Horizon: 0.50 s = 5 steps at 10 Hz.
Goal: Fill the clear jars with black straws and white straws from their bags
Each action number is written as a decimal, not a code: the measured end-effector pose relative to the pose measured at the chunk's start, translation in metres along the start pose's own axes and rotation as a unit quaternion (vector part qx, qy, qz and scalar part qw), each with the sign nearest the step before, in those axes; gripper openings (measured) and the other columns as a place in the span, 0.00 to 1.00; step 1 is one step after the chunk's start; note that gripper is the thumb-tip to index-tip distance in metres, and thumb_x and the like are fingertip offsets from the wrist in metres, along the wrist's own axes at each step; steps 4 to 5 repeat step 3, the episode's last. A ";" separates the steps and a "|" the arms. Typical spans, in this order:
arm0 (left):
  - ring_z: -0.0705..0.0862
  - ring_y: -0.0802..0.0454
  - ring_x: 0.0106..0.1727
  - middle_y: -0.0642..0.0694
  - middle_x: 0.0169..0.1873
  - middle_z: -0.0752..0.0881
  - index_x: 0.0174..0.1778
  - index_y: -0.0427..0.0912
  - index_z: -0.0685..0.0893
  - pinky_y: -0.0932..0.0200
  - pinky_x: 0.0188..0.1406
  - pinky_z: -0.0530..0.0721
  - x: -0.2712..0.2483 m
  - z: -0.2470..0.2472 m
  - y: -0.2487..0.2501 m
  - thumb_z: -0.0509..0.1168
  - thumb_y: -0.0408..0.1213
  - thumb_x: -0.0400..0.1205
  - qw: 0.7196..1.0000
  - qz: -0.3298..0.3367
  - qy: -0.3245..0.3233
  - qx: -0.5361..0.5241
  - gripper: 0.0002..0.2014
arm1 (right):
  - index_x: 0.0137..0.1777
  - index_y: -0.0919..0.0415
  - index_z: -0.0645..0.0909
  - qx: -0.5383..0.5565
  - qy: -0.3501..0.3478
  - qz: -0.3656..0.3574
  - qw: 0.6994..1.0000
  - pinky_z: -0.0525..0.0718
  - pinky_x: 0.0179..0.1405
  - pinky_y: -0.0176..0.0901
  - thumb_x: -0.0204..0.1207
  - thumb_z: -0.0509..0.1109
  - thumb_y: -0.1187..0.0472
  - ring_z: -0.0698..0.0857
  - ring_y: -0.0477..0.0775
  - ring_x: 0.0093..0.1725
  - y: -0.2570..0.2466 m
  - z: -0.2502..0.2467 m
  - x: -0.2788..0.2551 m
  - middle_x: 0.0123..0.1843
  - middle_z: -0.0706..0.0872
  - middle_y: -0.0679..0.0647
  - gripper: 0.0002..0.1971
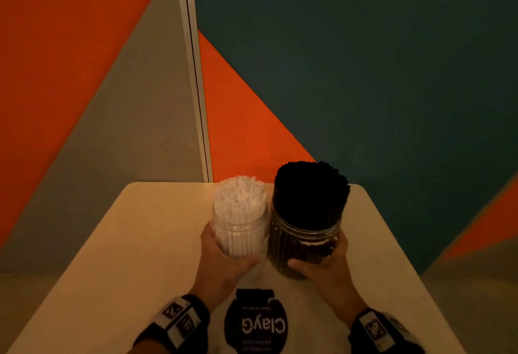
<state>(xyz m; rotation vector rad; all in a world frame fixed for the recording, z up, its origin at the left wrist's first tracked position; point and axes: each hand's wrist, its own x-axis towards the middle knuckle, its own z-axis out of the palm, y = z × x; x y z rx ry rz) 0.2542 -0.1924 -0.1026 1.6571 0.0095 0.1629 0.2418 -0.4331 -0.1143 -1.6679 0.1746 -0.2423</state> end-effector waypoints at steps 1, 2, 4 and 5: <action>0.77 0.78 0.64 0.71 0.67 0.74 0.71 0.67 0.59 0.76 0.51 0.82 0.028 -0.015 0.005 0.88 0.56 0.49 1.000 -0.013 0.006 0.011 0.59 | 0.67 0.11 0.57 0.000 -0.007 -0.016 1.000 0.82 0.57 0.25 0.42 0.93 0.49 0.78 0.29 0.69 0.003 0.030 0.022 0.67 0.75 0.18 0.61; 0.76 0.76 0.66 0.73 0.68 0.74 0.73 0.68 0.60 0.76 0.55 0.81 0.051 -0.022 0.008 0.88 0.58 0.47 1.000 -0.029 -0.008 -0.003 0.60 | 0.74 0.17 0.55 -0.010 -0.010 -0.021 1.000 0.79 0.59 0.21 0.45 0.93 0.53 0.77 0.28 0.70 0.000 0.049 0.036 0.69 0.74 0.19 0.65; 0.68 0.53 0.80 0.54 0.81 0.65 0.84 0.58 0.51 0.52 0.73 0.74 0.037 -0.033 0.002 0.87 0.50 0.57 0.994 -0.097 -0.027 0.047 0.65 | 0.87 0.38 0.42 -0.007 -0.012 0.040 0.999 0.78 0.58 0.23 0.56 0.91 0.66 0.77 0.26 0.69 -0.012 0.053 0.024 0.74 0.67 0.25 0.71; 0.68 0.53 0.80 0.54 0.81 0.65 0.84 0.58 0.51 0.52 0.73 0.74 0.037 -0.033 0.002 0.87 0.50 0.57 0.994 -0.097 -0.027 0.047 0.65 | 0.87 0.38 0.42 -0.007 -0.012 0.040 0.999 0.78 0.58 0.23 0.56 0.91 0.66 0.77 0.26 0.69 -0.012 0.053 0.024 0.74 0.67 0.25 0.71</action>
